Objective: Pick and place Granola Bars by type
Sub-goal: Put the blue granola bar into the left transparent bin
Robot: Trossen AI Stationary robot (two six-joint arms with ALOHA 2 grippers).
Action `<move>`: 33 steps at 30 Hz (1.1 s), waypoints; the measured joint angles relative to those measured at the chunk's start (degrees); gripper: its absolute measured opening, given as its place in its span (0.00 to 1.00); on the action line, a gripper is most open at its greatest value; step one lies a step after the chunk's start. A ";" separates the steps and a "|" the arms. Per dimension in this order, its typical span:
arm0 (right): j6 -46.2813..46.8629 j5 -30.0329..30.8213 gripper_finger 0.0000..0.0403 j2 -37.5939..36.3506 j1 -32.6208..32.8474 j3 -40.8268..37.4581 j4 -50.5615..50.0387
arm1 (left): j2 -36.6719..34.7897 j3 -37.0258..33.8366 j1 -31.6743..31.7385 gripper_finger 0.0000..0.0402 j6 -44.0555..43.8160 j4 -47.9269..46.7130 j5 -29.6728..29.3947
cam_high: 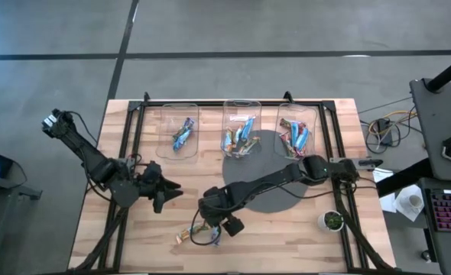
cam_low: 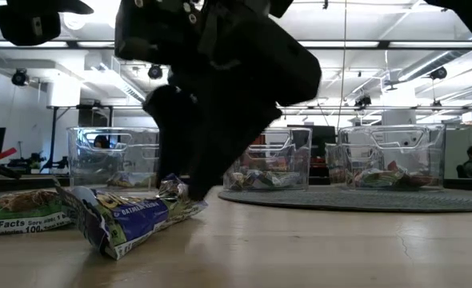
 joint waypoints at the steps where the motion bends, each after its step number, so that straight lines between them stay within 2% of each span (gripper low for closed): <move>1: 0.13 -0.02 0.73 0.20 0.07 -0.04 -0.16 | 0.00 0.00 -0.02 0.37 0.00 0.04 0.01; 7: 1.71 -0.50 0.70 0.42 0.17 -0.44 0.15 | 0.00 0.00 -0.09 0.37 0.02 0.07 -0.02; 12: 3.18 -3.23 0.63 0.42 0.20 -0.70 0.84 | 0.00 0.00 -0.16 0.37 0.04 0.08 -0.02; 22: 3.24 -3.51 0.36 0.42 0.09 -0.87 1.56 | 0.00 0.00 -0.38 0.37 0.04 0.06 -0.04; 28: 8.84 -3.44 0.16 0.36 -0.35 -0.87 1.55 | 0.00 0.00 -0.39 0.37 0.05 0.04 -0.04; 31: 10.96 -1.25 0.08 0.05 -0.61 -0.90 1.31 | 0.00 0.00 -0.42 0.37 0.07 -0.09 -0.04; 33: 11.97 3.03 0.06 -0.59 -0.59 -0.92 0.95 | 0.00 0.00 -0.42 0.37 0.05 -0.50 -0.04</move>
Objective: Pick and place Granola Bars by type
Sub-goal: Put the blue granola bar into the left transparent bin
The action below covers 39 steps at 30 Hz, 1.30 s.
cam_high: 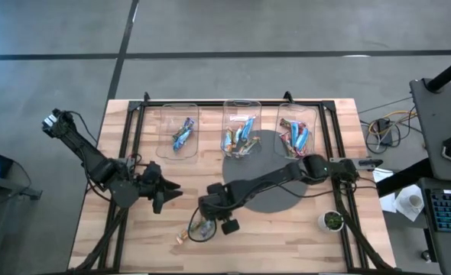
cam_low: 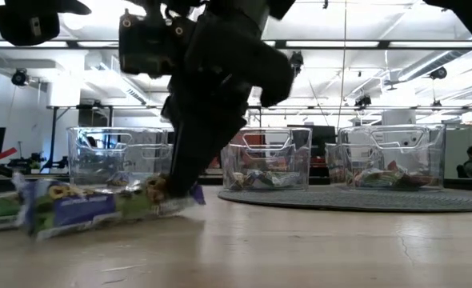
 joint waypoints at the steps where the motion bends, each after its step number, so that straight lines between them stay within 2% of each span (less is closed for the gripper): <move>1: 0.43 1.74 0.05 -0.48 0.00 0.00 -0.34 | 0.00 0.00 0.00 0.37 0.00 -0.20 0.00; 6: 5.27 7.75 0.06 -4.44 -0.20 0.00 -1.08 | 0.00 0.00 -0.02 0.37 -0.09 -0.93 -0.54; 12: 16.41 15.61 0.06 -8.67 -2.08 0.00 -1.13 | -0.15 0.00 0.00 0.37 -0.62 -1.91 -6.45; 16: 22.90 18.01 0.06 -10.62 -4.09 -0.02 -0.96 | -0.17 0.00 0.00 0.37 -0.48 -3.00 -6.52; 19: 23.72 19.77 0.06 -11.12 -4.99 -0.02 -0.91 | -0.17 0.00 0.00 0.37 -1.15 -4.89 -7.65; 24: 23.33 22.20 0.06 -11.13 -5.15 -0.07 -1.14 | -0.84 0.00 0.29 0.37 -14.57 -10.22 -14.09; 28: 23.58 25.87 0.06 -11.51 -5.11 -0.07 -0.77 | -3.09 -0.47 1.41 0.37 -28.12 -18.07 -13.00; 31: 23.99 26.37 0.06 -12.42 -5.80 -0.09 0.98 | -5.99 -3.07 1.68 0.37 -33.07 -18.02 -11.66; 35: 24.50 20.20 0.06 -12.77 -7.60 -0.07 3.90 | -10.53 -7.44 1.79 0.37 -31.32 -10.61 -12.65; 39: 25.06 17.83 0.06 -12.53 -9.17 -0.08 6.83 | -13.75 -11.57 2.57 0.37 -29.63 -5.48 -13.23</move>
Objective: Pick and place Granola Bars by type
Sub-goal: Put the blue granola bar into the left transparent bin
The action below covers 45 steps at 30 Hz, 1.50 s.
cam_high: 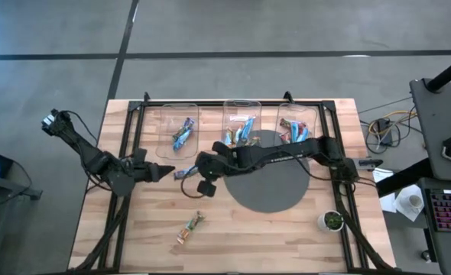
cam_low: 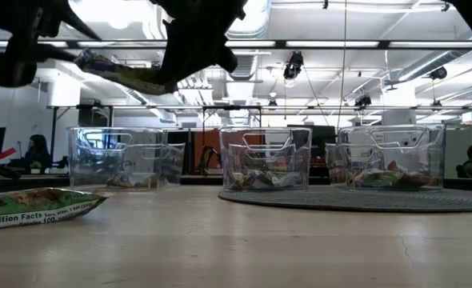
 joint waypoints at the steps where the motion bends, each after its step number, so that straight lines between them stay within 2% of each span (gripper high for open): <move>1: 0.02 -0.11 0.06 0.00 -0.31 0.01 0.51 | -0.56 -0.99 0.19 0.37 0.02 0.40 0.24; 7: -0.70 -1.06 0.06 0.00 -2.25 0.01 3.09 | -3.01 -6.36 1.54 0.37 -0.55 6.78 0.61; 12: -0.81 -1.90 0.06 -0.04 -3.44 0.01 3.74 | -4.52 -8.62 3.77 0.37 5.47 14.76 1.71; 21: -0.14 -2.10 0.06 0.00 -4.99 0.01 7.84 | -4.73 -8.67 9.28 0.37 9.86 15.37 8.25; 31: 0.13 -3.37 0.07 0.24 -5.84 0.01 9.28 | -4.85 -8.67 14.25 0.36 16.45 17.58 12.36; 34: 0.01 -2.89 0.07 0.23 -6.15 0.01 9.84 | -4.84 -8.67 15.35 0.33 17.65 17.58 13.09; 39: -0.01 -1.65 0.10 0.24 -7.00 0.01 10.76 | -4.83 -8.78 17.91 0.21 19.53 17.44 14.39; 45: 0.23 -1.60 0.21 0.24 -8.58 0.01 10.64 | -4.88 -8.87 24.24 0.11 22.72 17.06 14.51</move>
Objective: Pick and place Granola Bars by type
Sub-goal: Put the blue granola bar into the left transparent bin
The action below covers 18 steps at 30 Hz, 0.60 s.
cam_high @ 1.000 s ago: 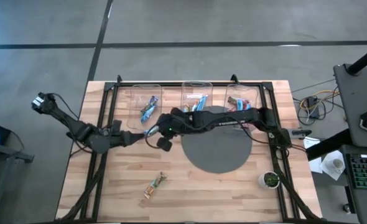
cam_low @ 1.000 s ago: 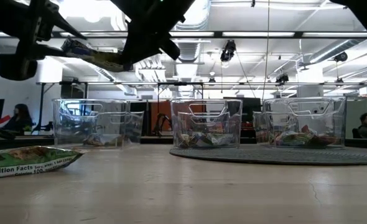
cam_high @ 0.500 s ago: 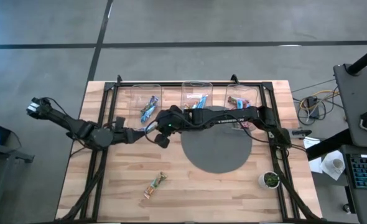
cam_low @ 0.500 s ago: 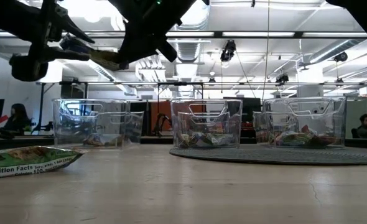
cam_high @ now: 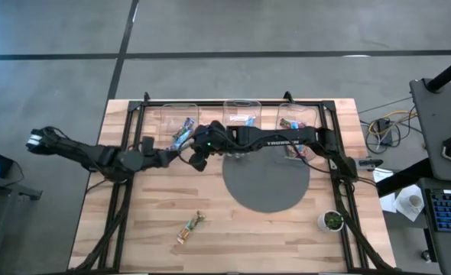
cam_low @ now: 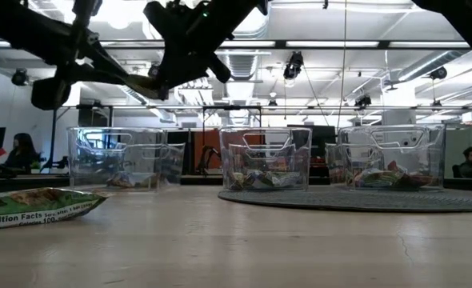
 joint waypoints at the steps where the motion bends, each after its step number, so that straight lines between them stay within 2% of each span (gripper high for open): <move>1: 0.00 0.01 0.24 0.00 -0.09 0.00 -0.08 | 0.00 0.00 1.19 0.10 0.78 -0.02 0.05; 10: 0.02 0.26 0.46 0.00 0.02 0.00 -1.05 | 0.24 0.00 10.86 0.09 8.98 -3.10 0.21; 14: 1.60 0.26 0.52 -0.02 0.56 0.00 -3.82 | 1.00 0.00 14.66 0.09 13.91 -6.60 1.43; 18: 2.26 0.24 0.54 -0.02 1.34 0.00 -7.44 | 2.57 -0.02 17.14 0.09 23.55 -5.71 1.89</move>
